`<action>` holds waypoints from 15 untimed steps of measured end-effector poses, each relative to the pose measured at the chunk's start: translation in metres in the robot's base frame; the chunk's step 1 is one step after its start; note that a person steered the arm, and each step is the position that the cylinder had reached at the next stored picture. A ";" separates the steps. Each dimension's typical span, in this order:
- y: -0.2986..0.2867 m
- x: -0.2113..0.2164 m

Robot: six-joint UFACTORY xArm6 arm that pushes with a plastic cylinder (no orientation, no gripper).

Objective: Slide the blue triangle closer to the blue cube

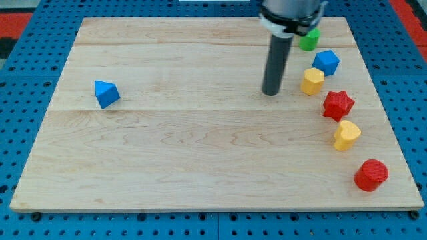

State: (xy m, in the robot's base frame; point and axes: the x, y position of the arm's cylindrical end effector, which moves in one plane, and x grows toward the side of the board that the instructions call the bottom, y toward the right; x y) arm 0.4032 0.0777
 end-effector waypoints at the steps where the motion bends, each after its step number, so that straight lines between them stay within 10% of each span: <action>1: -0.072 0.000; 4: -0.307 0.035; 6: -0.367 0.054; 15: -0.132 -0.063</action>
State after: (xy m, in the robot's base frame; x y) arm 0.3402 -0.0547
